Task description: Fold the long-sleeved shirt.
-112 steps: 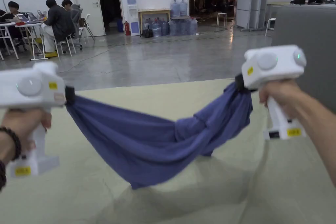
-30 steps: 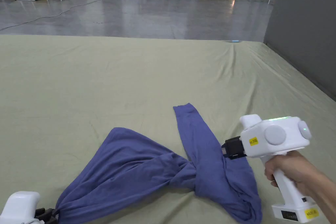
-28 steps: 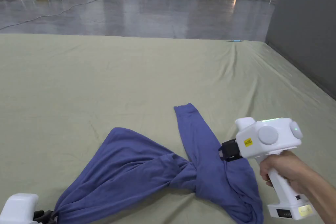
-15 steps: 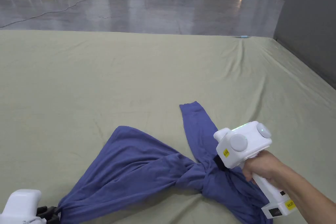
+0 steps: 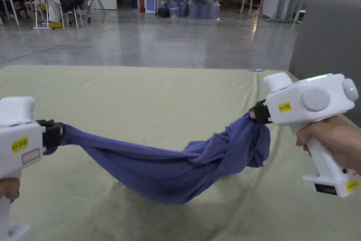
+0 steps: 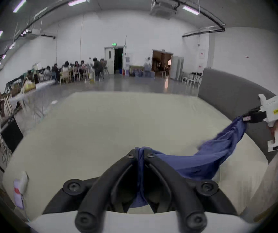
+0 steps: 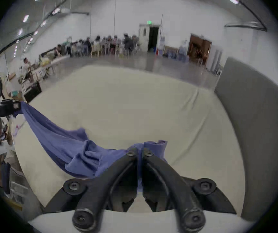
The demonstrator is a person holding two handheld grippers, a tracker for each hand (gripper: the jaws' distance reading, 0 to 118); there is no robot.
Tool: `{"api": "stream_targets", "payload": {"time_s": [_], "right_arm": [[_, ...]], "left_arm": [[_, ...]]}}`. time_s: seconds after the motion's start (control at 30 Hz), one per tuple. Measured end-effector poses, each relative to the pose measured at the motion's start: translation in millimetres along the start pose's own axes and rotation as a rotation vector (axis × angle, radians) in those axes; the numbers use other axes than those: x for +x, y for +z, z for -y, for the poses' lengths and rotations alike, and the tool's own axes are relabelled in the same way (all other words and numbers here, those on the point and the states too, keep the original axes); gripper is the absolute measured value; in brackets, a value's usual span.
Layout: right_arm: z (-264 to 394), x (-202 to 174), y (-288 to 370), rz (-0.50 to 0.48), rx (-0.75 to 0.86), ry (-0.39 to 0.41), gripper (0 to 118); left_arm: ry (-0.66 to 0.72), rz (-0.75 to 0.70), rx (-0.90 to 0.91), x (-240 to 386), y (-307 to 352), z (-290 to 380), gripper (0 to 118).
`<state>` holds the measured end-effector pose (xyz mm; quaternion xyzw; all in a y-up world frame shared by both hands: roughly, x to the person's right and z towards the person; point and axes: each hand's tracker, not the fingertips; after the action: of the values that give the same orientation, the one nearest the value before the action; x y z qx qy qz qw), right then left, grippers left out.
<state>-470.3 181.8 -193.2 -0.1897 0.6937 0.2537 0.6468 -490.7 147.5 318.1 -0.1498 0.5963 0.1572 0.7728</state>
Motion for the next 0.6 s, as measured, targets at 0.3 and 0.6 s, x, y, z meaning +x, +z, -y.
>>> {"api": "stream_targets", "payload": {"time_s": [0.3,0.6], "right_arm": [[-167.2,22.2,44.1,0.099,0.215,-0.024,0],[-201.3,38.6,19.1,0.137,0.205,-0.115,0]], "left_arm": [[0.046,-0.062,0.108,-14.0,-35.9,-179.1,0],[0.005,-0.061,0.094,3.8,-47.8,-230.1,0]]}}
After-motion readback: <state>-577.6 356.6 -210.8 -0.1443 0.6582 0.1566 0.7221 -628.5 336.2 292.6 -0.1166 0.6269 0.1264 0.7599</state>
